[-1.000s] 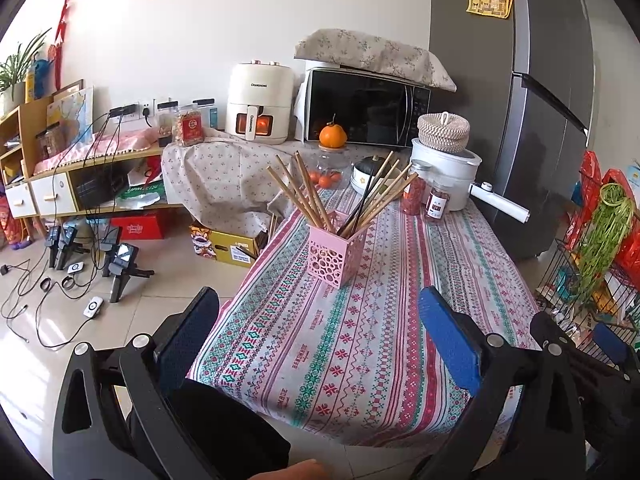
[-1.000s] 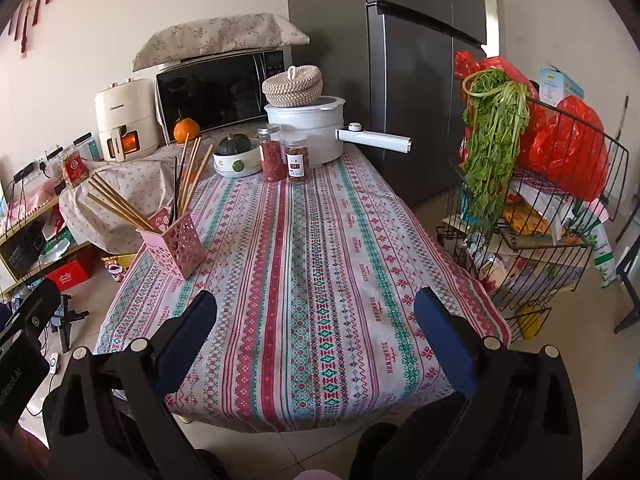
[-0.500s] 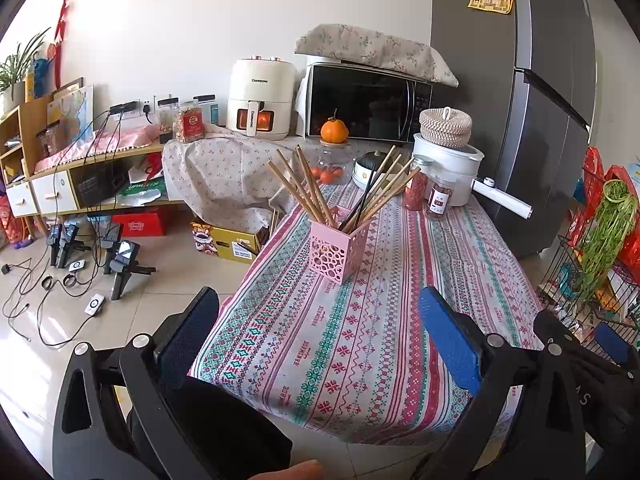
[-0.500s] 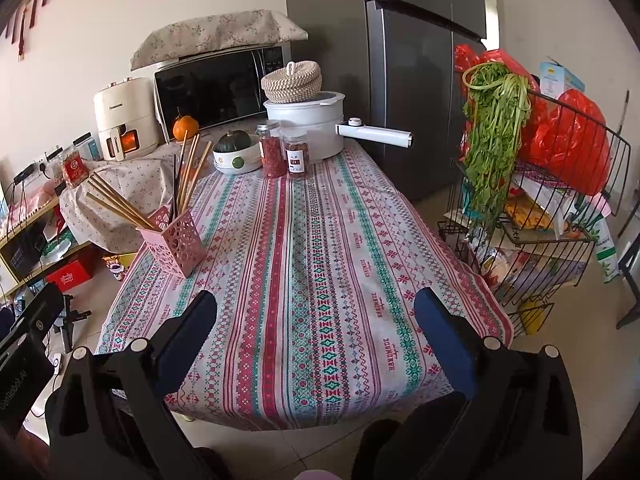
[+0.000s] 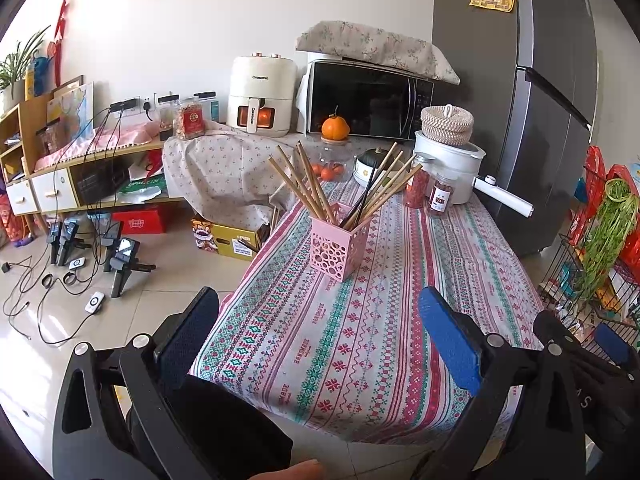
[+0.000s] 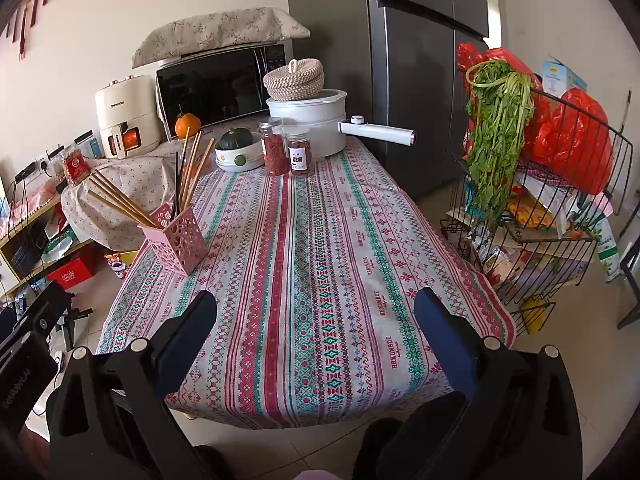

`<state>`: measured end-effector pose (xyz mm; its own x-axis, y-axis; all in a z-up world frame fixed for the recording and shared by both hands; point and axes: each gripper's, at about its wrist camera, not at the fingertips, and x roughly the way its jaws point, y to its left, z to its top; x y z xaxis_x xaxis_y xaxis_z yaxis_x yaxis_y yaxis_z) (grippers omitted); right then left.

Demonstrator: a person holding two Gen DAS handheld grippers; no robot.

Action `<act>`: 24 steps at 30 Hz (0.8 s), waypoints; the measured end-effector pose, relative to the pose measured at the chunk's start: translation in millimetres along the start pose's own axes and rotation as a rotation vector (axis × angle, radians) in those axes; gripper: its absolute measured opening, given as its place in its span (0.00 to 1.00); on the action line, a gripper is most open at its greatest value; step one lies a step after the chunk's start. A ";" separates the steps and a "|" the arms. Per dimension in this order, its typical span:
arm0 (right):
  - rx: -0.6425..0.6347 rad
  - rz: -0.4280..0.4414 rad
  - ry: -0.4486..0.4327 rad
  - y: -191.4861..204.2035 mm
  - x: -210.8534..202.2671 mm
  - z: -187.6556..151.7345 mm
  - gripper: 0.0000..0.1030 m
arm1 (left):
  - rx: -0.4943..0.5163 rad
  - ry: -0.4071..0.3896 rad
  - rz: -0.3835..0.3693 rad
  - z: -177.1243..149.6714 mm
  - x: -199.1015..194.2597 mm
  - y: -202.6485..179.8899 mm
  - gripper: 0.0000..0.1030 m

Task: Organize utensils

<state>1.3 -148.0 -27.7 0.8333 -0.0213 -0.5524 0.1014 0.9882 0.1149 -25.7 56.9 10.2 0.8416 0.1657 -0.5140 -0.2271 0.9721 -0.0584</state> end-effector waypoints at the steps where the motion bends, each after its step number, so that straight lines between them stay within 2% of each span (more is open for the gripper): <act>1: 0.000 0.000 0.001 0.0 0.1 -0.1 0.93 | 0.000 -0.001 0.002 -0.1 -0.2 0.0 0.93; 24: 0.004 0.011 0.029 -0.9 5.3 -1.0 0.93 | 0.000 0.003 0.004 0.3 1.6 0.2 0.93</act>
<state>5.2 -148.8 -31.6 0.8181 -0.0055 -0.5750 0.0943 0.9877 0.1248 -24.3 57.4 9.7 0.8394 0.1689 -0.5166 -0.2304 0.9715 -0.0567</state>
